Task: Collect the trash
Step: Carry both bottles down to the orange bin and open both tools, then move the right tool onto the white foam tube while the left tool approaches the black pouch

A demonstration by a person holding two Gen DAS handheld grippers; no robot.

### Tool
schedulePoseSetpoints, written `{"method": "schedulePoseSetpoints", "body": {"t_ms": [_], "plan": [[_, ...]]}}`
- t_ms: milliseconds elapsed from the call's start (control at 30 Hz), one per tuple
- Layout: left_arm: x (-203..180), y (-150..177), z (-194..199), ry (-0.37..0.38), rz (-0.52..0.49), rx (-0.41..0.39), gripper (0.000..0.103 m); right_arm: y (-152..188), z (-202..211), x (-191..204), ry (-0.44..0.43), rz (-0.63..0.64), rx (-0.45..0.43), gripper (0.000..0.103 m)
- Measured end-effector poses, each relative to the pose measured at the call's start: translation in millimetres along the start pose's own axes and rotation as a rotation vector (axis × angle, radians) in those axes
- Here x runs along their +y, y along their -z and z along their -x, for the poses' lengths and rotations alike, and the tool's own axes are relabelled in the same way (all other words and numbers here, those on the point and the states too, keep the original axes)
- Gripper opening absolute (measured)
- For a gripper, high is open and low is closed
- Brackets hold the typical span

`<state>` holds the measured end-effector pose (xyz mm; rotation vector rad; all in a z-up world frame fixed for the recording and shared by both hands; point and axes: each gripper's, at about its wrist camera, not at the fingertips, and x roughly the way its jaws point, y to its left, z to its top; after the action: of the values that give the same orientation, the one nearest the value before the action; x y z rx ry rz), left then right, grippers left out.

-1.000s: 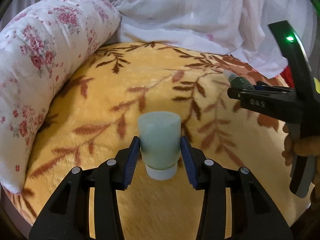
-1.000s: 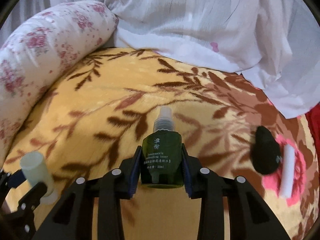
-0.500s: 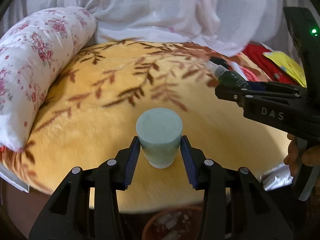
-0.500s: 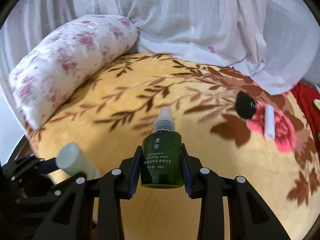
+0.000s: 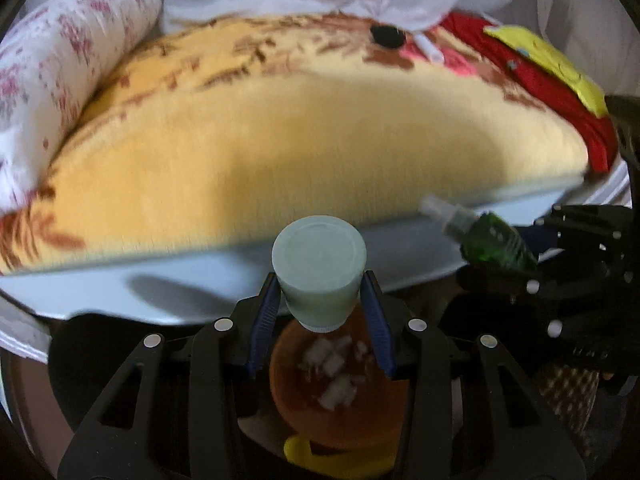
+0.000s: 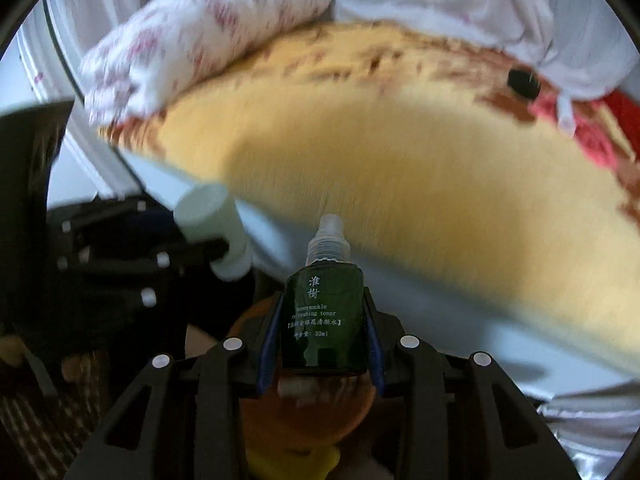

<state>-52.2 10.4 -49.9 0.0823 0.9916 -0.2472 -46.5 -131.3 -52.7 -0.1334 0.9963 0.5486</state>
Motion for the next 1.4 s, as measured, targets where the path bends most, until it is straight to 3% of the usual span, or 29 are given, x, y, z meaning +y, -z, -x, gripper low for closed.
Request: {"method": "schedulePoseSetpoints", "body": {"t_ms": [167, 500, 533, 600, 700, 767, 1200, 1400], "plan": [[-1.6, 20.9, -2.2, 0.008, -0.014, 0.044, 0.041, 34.1, -14.6, 11.6, -0.029, -0.004, 0.081, 0.036], [-13.0, 35.2, 2.8, 0.035, -0.026, 0.079, 0.041, 46.0, -17.0, 17.9, -0.072, -0.040, 0.117, 0.037], [-13.2, 35.6, 2.8, 0.029, -0.025, 0.083, 0.042, 47.1, -16.7, 18.2, -0.076, -0.046, 0.120, 0.042], [-12.7, 35.3, 4.8, 0.012, -0.021, 0.079, 0.050, 49.4, -14.6, 18.4, -0.070, -0.052, 0.125, 0.064], [-12.9, 32.1, 13.6, -0.034, -0.029, 0.035, 0.068, 48.0, -9.9, 16.0, -0.039, -0.054, 0.110, 0.067], [-12.8, 30.0, 18.6, -0.051, -0.034, 0.009, 0.071, 47.5, -6.0, 12.9, -0.020, -0.053, 0.096, 0.072], [-1.8, -6.9, 31.0, -0.102, -0.005, -0.082, 0.073, 21.5, 20.4, -4.7, 0.038, -0.068, -0.028, 0.074], [-3.4, -34.6, 26.7, -0.105, -0.001, -0.111, 0.073, -4.4, 43.5, -36.8, 0.103, -0.097, -0.137, 0.076]]}}
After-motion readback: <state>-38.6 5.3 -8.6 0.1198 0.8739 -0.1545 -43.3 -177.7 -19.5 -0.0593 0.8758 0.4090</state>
